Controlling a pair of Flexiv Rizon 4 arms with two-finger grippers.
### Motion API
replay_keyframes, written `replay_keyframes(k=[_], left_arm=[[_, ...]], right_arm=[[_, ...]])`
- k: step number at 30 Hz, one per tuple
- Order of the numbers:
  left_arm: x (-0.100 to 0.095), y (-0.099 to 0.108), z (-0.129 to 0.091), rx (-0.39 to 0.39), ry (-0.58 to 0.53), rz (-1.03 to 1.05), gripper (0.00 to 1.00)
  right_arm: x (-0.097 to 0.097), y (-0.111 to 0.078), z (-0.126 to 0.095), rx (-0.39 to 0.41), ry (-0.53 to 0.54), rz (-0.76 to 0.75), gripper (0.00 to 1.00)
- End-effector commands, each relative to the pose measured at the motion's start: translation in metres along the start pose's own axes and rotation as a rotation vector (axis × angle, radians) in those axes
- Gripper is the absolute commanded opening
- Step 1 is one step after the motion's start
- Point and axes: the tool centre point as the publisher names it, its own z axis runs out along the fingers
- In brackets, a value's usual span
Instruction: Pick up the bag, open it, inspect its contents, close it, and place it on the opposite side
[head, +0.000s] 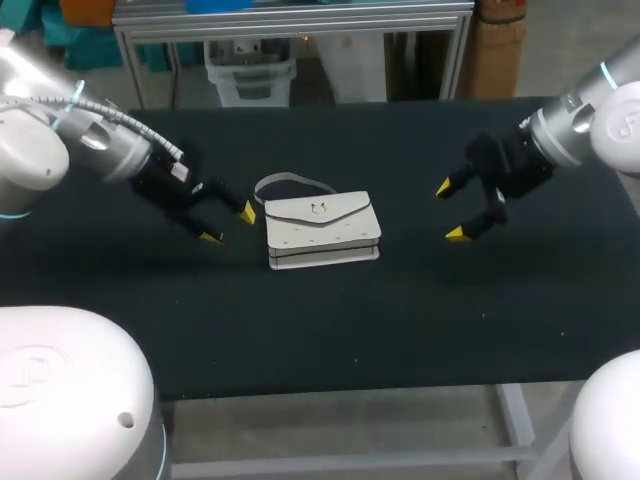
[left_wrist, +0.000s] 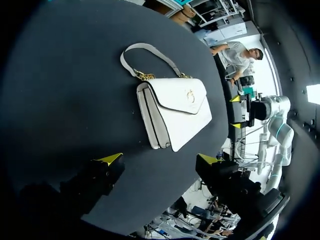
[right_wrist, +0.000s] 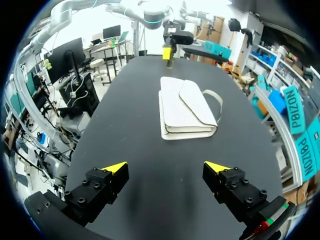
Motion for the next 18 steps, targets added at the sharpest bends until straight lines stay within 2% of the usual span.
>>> replay_keyframes(k=[1, 2, 4, 5, 6, 10, 12, 15, 18], left_arm=[[0.001, -0.011, -0.032, -0.15, -0.061, 0.056, 1.0], [0.001, -0.012, -0.035, -0.208, -0.074, 0.092, 1.0], [0.0, -0.013, -0.042, -0.222, -0.114, 0.111, 1.0], [0.0, -0.013, -0.045, -0.262, -0.118, 0.141, 1.0], [0.0, -0.013, -0.049, -0.251, -0.124, 0.152, 1.0], [-0.002, -0.016, -0.06, -0.308, -0.178, 0.25, 1.0], [-0.004, -0.018, -0.064, -0.306, -0.209, 0.283, 1.0], [-0.002, -0.02, -0.07, -0.357, -0.215, 0.347, 1.0], [-0.002, -0.02, -0.07, -0.357, -0.215, 0.347, 1.0]], right_arm=[[-0.002, 0.012, 0.003, 0.033, -0.014, -0.043, 1.0], [-0.003, 0.015, 0.003, 0.042, -0.018, -0.057, 1.0], [-0.005, 0.022, 0.001, 0.069, -0.028, -0.072, 1.0], [-0.006, 0.026, 0.001, 0.085, -0.035, -0.083, 1.0], [-0.007, 0.03, 0.0, 0.099, -0.046, -0.098, 1.0], [-0.008, 0.041, 0.002, 0.132, -0.065, -0.122, 1.0], [-0.008, 0.044, 0.004, 0.137, -0.068, -0.13, 1.0], [-0.007, 0.048, 0.008, 0.148, -0.074, -0.144, 1.0], [-0.004, 0.056, 0.015, 0.177, -0.087, -0.168, 1.0]])
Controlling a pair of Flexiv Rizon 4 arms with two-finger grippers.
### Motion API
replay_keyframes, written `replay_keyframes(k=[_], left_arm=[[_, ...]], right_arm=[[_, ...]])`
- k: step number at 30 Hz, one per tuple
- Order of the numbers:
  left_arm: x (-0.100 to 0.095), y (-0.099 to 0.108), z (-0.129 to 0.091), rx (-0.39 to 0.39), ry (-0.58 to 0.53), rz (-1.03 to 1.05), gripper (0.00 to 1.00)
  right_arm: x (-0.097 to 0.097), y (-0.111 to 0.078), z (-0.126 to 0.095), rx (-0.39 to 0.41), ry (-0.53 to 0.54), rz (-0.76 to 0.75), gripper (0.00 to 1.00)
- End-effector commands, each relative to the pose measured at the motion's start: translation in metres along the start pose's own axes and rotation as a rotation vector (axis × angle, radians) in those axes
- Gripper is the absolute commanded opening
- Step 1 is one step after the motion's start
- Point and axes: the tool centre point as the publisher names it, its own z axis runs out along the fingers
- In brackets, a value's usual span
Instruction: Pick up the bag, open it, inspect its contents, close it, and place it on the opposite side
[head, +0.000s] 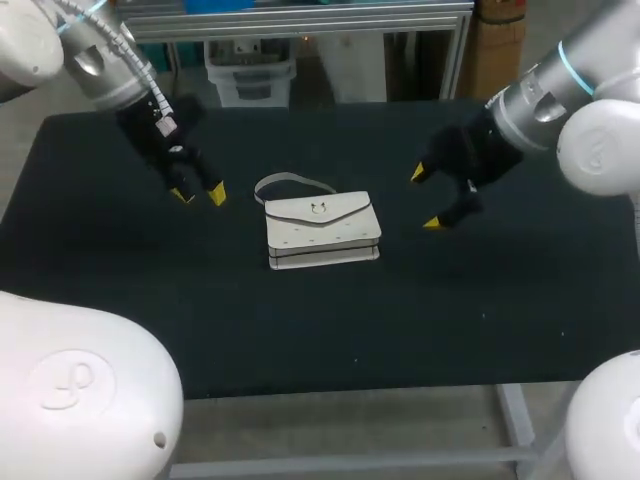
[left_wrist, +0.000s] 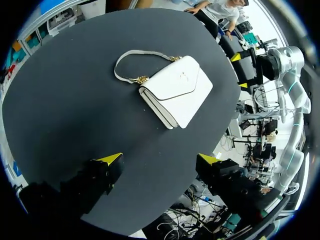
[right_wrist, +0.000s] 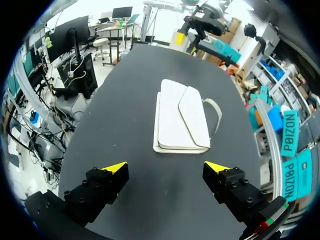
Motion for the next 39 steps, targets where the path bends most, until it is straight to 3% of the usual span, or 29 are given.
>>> replay_keyframes(k=[1, 13, 15, 20, 26, 32, 34, 36, 39], left_arm=[[-0.001, -0.005, -0.004, -0.102, 0.002, -0.003, 1.0], [-0.001, -0.005, -0.004, -0.102, 0.002, -0.003, 1.0], [0.0, -0.007, 0.001, -0.094, 0.005, 0.061, 1.0], [-0.001, -0.013, 0.005, -0.018, -0.08, 0.157, 1.0], [0.005, -0.017, 0.007, 0.06, -0.189, 0.307, 1.0], [0.009, -0.024, 0.006, 0.101, -0.221, 0.432, 1.0], [0.011, -0.025, 0.007, 0.105, -0.228, 0.506, 1.0], [0.016, -0.023, 0.01, 0.041, -0.227, 0.594, 1.0], [0.016, -0.023, 0.01, 0.041, -0.227, 0.594, 1.0]], right_arm=[[0.005, 0.009, 0.009, 0.051, -0.02, -0.009, 1.0], [0.005, 0.009, 0.009, 0.051, -0.02, -0.009, 1.0], [0.002, 0.025, 0.013, 0.066, -0.066, -0.065, 1.0], [0.006, 0.046, 0.023, 0.124, -0.139, -0.13, 1.0], [0.012, 0.049, 0.037, 0.165, -0.163, -0.138, 1.0], [0.015, 0.048, 0.045, 0.184, -0.194, -0.127, 1.0], [0.015, 0.047, 0.049, 0.192, -0.207, -0.128, 1.0], [0.014, 0.046, 0.053, 0.194, -0.218, -0.117, 1.0], [0.013, 0.047, 0.058, 0.203, -0.237, -0.108, 1.0]])
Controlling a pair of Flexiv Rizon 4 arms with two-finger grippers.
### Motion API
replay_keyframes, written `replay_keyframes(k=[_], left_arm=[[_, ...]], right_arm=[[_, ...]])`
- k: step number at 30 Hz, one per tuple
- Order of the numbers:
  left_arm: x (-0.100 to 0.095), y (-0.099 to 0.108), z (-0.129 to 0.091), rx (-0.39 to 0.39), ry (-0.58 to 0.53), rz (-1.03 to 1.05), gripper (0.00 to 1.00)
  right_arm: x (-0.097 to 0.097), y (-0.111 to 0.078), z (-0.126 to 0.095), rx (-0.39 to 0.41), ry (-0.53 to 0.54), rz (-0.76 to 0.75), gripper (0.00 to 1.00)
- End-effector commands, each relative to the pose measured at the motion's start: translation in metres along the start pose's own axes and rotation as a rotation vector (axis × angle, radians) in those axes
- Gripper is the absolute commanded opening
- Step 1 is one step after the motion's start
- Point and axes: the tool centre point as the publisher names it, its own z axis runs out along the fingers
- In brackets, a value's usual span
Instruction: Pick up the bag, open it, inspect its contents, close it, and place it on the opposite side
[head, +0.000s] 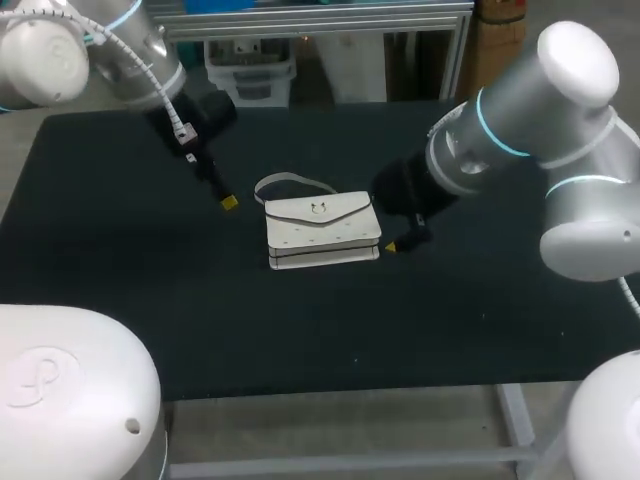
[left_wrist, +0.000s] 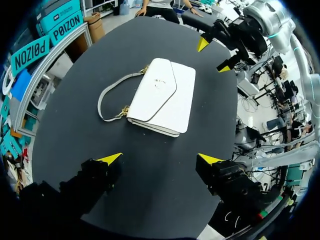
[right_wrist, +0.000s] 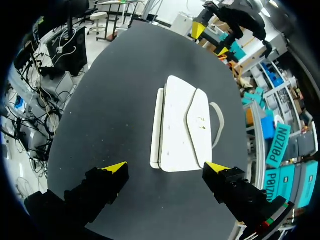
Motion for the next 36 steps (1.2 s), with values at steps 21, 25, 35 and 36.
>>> replay_keyframes(k=[21, 25, 35, 36], left_arm=[[-0.003, -0.005, 0.023, -0.015, -0.021, 0.221, 1.0], [-0.005, -0.005, 0.026, -0.024, -0.026, 0.243, 1.0], [-0.006, -0.006, 0.037, -0.054, -0.003, 0.293, 1.0], [-0.007, -0.006, 0.038, -0.057, 0.001, 0.298, 1.0]], right_arm=[[-0.004, 0.008, 0.05, 0.174, -0.167, -0.016, 1.0], [-0.007, 0.005, 0.054, 0.193, -0.18, -0.016, 1.0], [-0.021, 0.004, 0.063, 0.218, -0.207, -0.052, 0.99], [-0.022, 0.004, 0.064, 0.226, -0.21, -0.056, 0.98]])
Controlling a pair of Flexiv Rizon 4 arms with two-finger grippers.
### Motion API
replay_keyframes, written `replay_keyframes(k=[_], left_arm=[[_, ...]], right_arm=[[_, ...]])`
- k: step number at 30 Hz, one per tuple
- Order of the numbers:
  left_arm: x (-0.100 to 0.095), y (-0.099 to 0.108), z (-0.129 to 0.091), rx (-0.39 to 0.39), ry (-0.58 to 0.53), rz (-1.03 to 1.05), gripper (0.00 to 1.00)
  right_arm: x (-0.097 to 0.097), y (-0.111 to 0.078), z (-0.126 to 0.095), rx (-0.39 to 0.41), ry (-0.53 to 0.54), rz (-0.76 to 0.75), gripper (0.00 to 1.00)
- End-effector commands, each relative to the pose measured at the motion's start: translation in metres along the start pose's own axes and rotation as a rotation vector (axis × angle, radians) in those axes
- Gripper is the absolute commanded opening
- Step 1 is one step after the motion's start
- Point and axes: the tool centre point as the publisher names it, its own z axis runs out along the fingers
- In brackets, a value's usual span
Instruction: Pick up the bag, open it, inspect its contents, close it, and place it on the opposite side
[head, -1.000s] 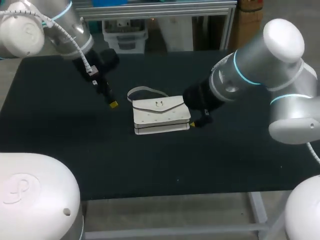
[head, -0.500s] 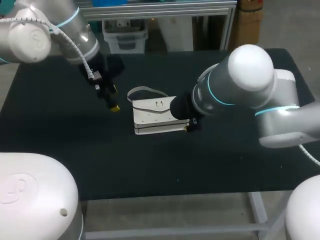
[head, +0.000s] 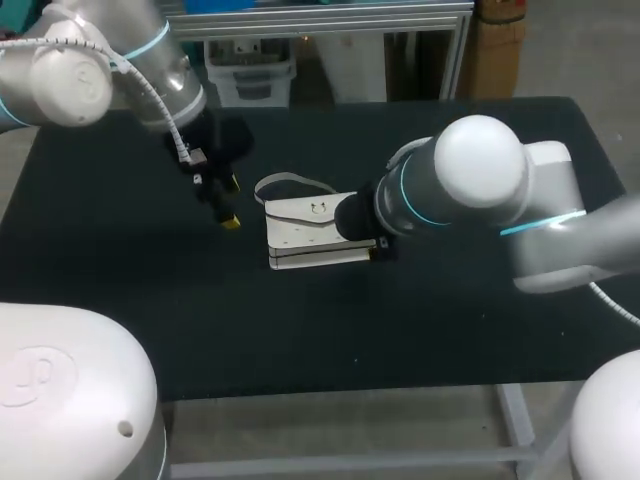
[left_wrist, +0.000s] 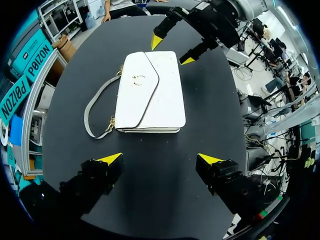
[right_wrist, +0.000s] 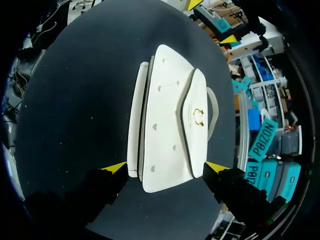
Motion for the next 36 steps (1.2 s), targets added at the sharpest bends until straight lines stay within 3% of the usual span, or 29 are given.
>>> replay_keyframes(k=[1, 10, 19, 23, 27, 28, 29, 30, 36], left_arm=[[-0.006, -0.002, 0.006, -0.01, 0.013, 0.007, 1.0], [-0.009, 0.0, 0.013, -0.023, 0.027, 0.027, 1.0], [-0.009, 0.004, 0.016, -0.026, 0.035, 0.048, 1.0], [-0.009, 0.004, 0.018, -0.031, 0.039, 0.055, 1.0], [-0.009, 0.005, 0.019, -0.031, 0.044, 0.06, 1.0], [-0.009, 0.005, 0.019, -0.031, 0.045, 0.062, 1.0], [-0.009, 0.006, 0.02, -0.035, 0.045, 0.067, 1.0], [-0.009, 0.006, 0.02, -0.037, 0.044, 0.07, 1.0], [-0.009, 0.007, 0.019, -0.046, 0.043, 0.123, 1.0]], right_arm=[[-0.003, 0.004, 0.008, 0.018, -0.015, -0.006, 0.95], [-0.012, 0.008, 0.016, 0.052, -0.042, -0.016, 0.8], [-0.013, 0.008, 0.027, 0.055, -0.04, -0.009, 0.75], [-0.013, 0.008, 0.029, 0.055, -0.043, -0.005, 0.51], [-0.013, 0.007, 0.031, 0.054, -0.043, -0.009, 0.44], [-0.013, 0.007, 0.032, 0.053, -0.042, -0.012, 0.2], [-0.013, 0.007, 0.032, 0.052, -0.041, -0.012, 0.04], [-0.013, 0.007, 0.032, 0.05, -0.041, -0.013, 0.0], [-0.009, 0.008, 0.031, 0.048, -0.042, -0.02, 0.0]])
